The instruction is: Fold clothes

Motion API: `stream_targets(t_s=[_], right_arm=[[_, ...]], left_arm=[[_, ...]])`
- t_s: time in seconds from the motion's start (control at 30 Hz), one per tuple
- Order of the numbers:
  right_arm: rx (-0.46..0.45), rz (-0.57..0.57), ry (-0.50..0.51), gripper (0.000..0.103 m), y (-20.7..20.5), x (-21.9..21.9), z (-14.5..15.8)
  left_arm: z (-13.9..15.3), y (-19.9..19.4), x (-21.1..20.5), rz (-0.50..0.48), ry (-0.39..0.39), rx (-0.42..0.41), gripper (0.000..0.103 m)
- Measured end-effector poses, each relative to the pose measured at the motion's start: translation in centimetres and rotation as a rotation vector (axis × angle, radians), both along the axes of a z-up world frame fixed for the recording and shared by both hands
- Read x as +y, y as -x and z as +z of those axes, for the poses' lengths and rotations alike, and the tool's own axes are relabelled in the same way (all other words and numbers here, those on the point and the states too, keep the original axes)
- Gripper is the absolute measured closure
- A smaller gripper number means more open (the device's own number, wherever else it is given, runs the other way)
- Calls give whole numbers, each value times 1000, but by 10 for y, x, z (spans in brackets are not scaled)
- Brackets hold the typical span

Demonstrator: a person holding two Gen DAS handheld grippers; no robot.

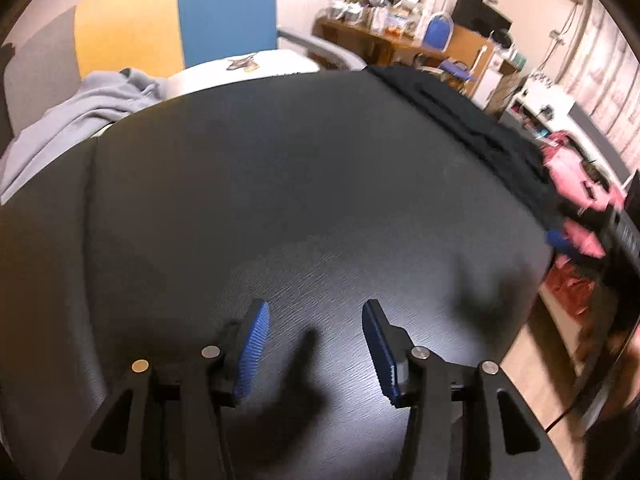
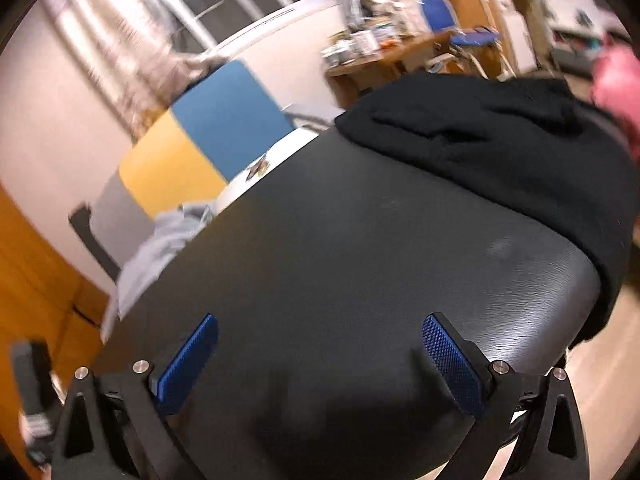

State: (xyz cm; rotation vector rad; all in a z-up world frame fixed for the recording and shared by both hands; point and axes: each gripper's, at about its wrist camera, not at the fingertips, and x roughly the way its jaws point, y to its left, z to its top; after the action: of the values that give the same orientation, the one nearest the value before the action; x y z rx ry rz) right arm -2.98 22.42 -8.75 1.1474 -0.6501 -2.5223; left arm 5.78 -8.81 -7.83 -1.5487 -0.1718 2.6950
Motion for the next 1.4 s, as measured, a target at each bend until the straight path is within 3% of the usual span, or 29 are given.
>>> stream_targets(t_s=[0.13, 0.3, 0.47, 0.67, 0.73, 1.0, 1.07, 1.13, 1.2, 1.27, 1.4], right_arm=[[-39, -61, -18, 0, 11, 31, -7], [-9, -100, -142, 0, 41, 62, -1], [-34, -69, -272, 0, 114, 76, -3], [-204, -38, -285, 0, 172, 60, -35], [-205, 25, -227, 0, 171, 39, -35], [-113, 170, 151, 0, 95, -20, -14], [-72, 180, 280, 0, 71, -25, -7], [-43, 155, 337, 0, 49, -19, 1], [-46, 123, 270, 0, 27, -11, 9], [-52, 92, 186, 0, 12, -9, 17], [-47, 13, -52, 0, 14, 3, 30]], left_arm=[[-9, -12, -12, 0, 26, -26, 53], [-9, -22, -27, 17, 11, -42, 50], [-6, -23, -35, 46, -20, -50, 44], [-4, -22, -48, 73, -84, -57, 42], [-3, -24, -53, 87, -129, -53, 42], [2, -27, -72, 125, -277, -57, 42], [11, -20, -64, 92, -247, -50, 44], [22, -11, -50, 42, -190, -34, 46], [33, 0, -33, -11, -146, -16, 48], [40, 17, -2, -88, -174, 5, 48], [30, 57, 50, -180, -218, -79, 51]])
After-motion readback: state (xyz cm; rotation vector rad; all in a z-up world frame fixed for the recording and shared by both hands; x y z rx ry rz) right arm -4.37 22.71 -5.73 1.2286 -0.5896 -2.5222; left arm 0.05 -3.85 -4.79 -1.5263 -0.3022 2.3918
